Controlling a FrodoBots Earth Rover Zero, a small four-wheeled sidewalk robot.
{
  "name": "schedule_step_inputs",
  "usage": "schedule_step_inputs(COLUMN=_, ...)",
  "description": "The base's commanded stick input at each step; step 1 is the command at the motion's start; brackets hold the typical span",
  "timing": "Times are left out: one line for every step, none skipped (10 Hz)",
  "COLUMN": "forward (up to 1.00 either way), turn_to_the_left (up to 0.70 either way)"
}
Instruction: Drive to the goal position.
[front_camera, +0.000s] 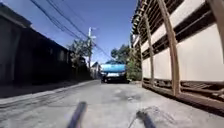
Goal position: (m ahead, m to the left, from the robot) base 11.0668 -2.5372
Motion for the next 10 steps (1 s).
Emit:
schedule_step_inputs(forward=1.00, turn_to_the_left=0.13)
schedule_step_inputs(forward=1.00, turn_to_the_left=0.00)
schedule_step_inputs(forward=1.00, turn_to_the_left=0.00)
schedule_step_inputs(forward=1.00, turn_to_the_left=0.00)
schedule_step_inputs(forward=1.00, turn_to_the_left=0.00)
schedule_step_inputs(forward=1.00, turn_to_the_left=0.00)
schedule_step_inputs(forward=1.00, turn_to_the_left=0.00)
schedule_step_inputs(forward=1.00, turn_to_the_left=0.00)
schedule_step_inputs(forward=1.00, turn_to_the_left=0.00)
schedule_step_inputs(forward=1.00, turn_to_the_left=0.00)
